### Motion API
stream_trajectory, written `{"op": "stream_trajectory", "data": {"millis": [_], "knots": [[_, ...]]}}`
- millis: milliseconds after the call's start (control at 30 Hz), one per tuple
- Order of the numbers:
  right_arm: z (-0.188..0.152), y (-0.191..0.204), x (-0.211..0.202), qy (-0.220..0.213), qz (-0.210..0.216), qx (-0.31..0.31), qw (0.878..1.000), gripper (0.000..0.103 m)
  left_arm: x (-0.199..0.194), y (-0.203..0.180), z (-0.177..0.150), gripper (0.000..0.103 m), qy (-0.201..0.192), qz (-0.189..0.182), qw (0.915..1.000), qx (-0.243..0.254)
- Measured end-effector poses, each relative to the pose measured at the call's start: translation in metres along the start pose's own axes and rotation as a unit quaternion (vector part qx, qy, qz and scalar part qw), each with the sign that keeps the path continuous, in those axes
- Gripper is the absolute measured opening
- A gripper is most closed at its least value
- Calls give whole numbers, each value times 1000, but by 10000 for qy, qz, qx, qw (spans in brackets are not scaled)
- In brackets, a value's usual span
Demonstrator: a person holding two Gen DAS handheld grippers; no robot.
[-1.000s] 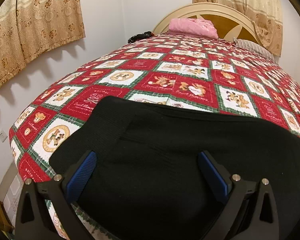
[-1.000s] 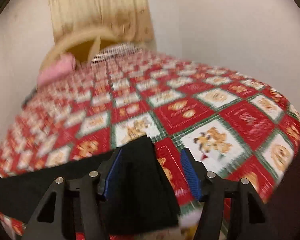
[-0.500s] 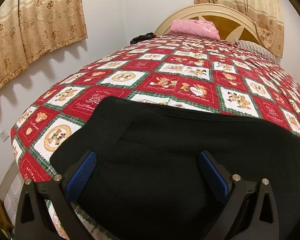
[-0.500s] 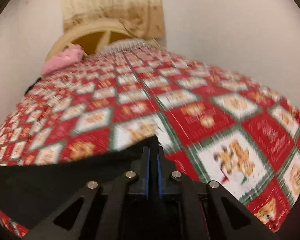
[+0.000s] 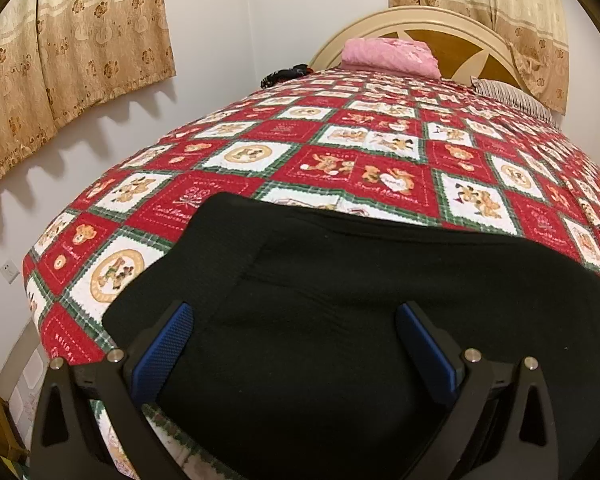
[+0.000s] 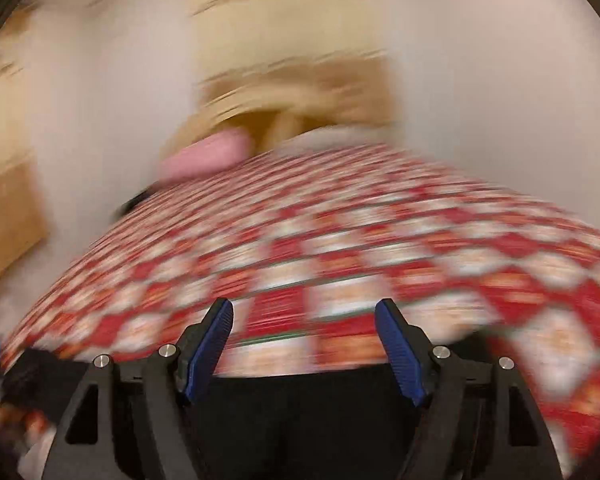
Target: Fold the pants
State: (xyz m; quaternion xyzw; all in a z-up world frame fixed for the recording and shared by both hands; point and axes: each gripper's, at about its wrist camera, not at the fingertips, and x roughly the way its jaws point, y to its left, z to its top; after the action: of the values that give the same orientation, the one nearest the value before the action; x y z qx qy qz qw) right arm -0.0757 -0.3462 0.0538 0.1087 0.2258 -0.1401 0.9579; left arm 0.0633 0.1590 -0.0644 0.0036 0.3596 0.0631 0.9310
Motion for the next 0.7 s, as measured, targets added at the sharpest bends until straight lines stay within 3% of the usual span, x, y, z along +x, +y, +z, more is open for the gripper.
{"op": "stream_trajectory", "data": {"millis": [67, 100, 167, 233, 333, 400, 567, 700], "knots": [[2, 43, 30, 499, 731, -418, 9952, 75, -5, 2, 4, 103, 116, -99, 9998, -84], [1, 73, 52, 882, 1227, -665, 9863, 75, -7, 2, 5, 103, 116, -193, 9997, -116], [-7, 115, 81, 1352, 1714, -982, 9709, 75, -14, 5, 8, 103, 14, -359, 9992, -164], [-15, 155, 110, 1672, 2006, -1400, 9551, 75, -14, 7, 10, 103, -73, -332, 9994, -119], [-28, 195, 141, 2131, 2483, -1747, 9287, 75, 6, 13, 3, 103, 148, -142, 9998, -35], [-37, 211, 160, 2422, 2748, -1795, 9130, 75, 3, 12, -3, 103, -155, -100, 9998, 90], [-54, 225, 188, 2913, 2851, -1878, 8937, 74, 3, 12, -4, 103, -255, -137, 9995, 94], [-64, 236, 169, 2983, 3250, -1994, 8750, 74, 4, 11, -4, 103, -291, -96, 9995, 94]]}}
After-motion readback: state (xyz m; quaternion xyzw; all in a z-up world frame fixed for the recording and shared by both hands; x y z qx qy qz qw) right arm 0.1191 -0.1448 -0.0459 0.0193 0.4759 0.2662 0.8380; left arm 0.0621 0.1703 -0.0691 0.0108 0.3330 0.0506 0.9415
